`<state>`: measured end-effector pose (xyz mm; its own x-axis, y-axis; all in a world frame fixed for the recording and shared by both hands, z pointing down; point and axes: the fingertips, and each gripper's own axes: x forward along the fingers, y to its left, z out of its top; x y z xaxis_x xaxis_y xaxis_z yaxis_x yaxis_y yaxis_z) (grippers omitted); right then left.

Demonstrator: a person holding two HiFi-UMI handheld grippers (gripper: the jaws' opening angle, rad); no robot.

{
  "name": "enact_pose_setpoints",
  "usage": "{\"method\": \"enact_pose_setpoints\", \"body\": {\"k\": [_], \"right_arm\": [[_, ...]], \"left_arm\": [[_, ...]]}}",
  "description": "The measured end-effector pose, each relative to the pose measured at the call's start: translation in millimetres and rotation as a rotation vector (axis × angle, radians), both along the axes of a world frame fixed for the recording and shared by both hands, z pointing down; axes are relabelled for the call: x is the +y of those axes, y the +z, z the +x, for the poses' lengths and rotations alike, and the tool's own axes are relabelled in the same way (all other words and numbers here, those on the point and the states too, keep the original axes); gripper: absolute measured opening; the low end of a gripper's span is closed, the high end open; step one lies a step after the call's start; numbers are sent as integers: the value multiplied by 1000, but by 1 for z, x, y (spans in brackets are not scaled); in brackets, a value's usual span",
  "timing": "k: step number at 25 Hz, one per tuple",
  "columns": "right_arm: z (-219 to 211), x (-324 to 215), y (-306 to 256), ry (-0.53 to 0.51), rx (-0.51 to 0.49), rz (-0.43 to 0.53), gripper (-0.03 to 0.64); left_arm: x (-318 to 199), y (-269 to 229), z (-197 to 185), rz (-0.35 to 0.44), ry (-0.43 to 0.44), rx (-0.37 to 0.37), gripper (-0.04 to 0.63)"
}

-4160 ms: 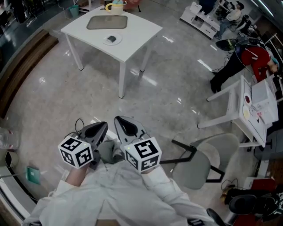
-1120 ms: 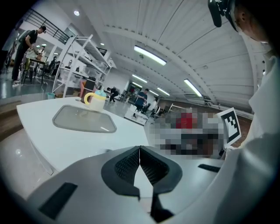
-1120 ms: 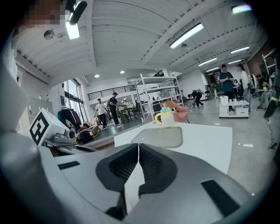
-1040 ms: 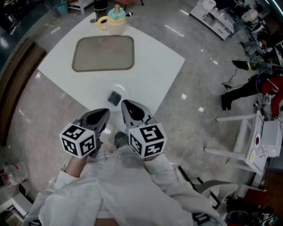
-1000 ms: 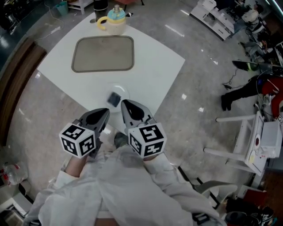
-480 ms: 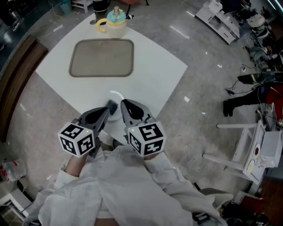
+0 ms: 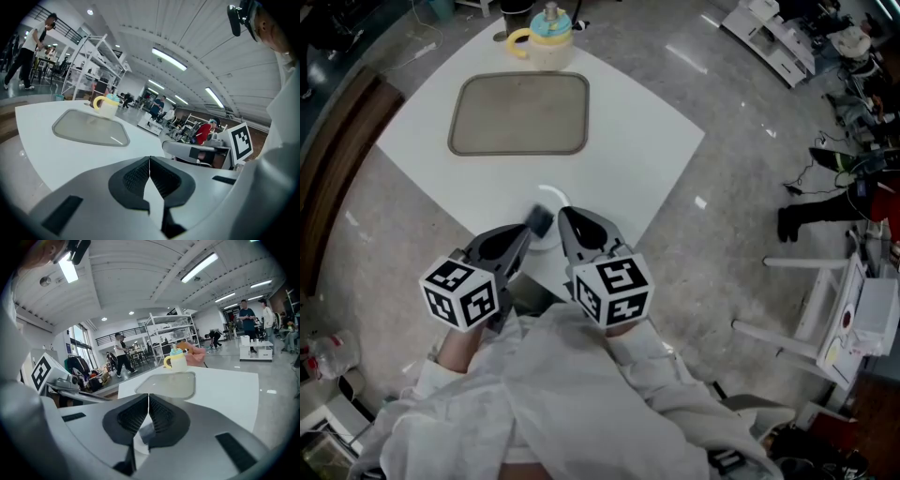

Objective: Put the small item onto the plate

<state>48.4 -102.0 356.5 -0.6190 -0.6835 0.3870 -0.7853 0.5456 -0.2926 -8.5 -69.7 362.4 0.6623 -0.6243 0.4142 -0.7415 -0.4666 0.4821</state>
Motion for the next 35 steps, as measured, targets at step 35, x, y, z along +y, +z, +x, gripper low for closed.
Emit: {"method": "enact_pose_setpoints", "body": {"k": [35], "right_arm": [[-3,8,63,112,43,-213,17]], "left_arm": [[-13,69,-41,-204,26,-37,11]]}}
